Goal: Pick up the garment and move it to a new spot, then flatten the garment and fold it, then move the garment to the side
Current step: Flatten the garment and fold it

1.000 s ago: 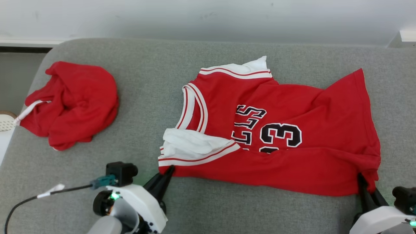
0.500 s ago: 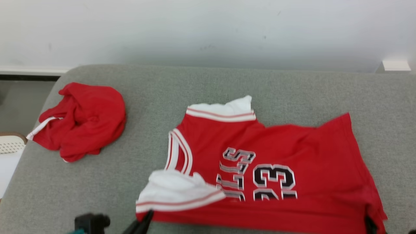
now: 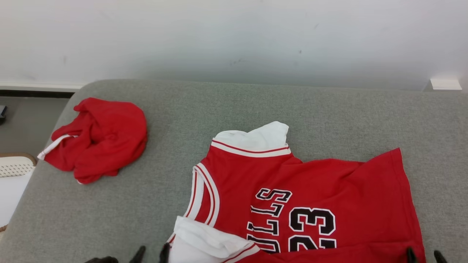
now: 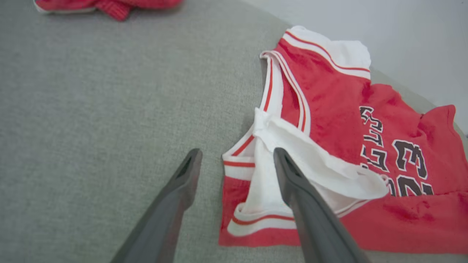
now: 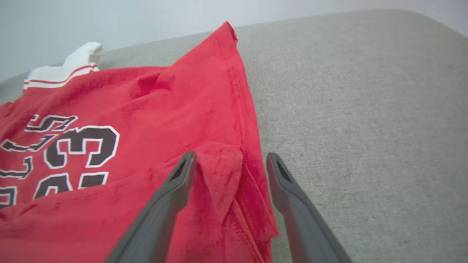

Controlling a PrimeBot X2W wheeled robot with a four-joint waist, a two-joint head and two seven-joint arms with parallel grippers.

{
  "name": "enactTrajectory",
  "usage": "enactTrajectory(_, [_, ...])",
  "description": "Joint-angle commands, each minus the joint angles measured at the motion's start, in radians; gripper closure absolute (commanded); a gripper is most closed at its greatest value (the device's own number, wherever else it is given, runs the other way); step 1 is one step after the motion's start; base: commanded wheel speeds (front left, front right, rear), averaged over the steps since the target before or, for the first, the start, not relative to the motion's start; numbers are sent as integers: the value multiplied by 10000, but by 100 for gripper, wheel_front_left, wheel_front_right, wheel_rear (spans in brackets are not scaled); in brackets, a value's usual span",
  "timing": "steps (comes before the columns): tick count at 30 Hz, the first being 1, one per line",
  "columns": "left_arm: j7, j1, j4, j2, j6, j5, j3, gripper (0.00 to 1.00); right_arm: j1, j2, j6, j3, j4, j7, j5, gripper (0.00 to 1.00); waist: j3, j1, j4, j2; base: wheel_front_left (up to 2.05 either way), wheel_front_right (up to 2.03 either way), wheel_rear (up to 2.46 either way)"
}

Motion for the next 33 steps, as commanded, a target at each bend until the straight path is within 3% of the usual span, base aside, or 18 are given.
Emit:
enactTrajectory(1, [-259,-140,-77,73,105,240,111,0,-141,-31,-26,-3,-281,-152,-121,0,-11,0,-22,-1,0,0,0])
enactTrajectory(6, [-1350,-656,-789,541,874,1609,430,0,-486,-31,-26,26,-2072,-372,-816,0,-18,0,-69,-1,0,0,0])
enactTrajectory(10, [-1551,-1199,-1505,902,1327,2397,574,0,-840,-29,-26,6,-3239,-209,-1108,0,18,0,-27,-1,0,0,0])
enactTrajectory(20, [-1317,-1945,-1958,1141,1569,2944,485,0,-1200,-29,-26,181,-3868,85,-1122,0,348,0,-23,-1,0,0,0])
enactTrajectory(26, [-1243,-3297,-1827,943,1220,2951,299,0,-1579,-29,-26,148,-3971,51,-1094,0,1097,0,-16,-1,0,0,0])
enactTrajectory(33, [-940,-6842,-55,154,-17,2721,-397,0,-2274,-27,-26,96,-4086,64,-1237,0,2295,0,-79,-1,0,0,0])
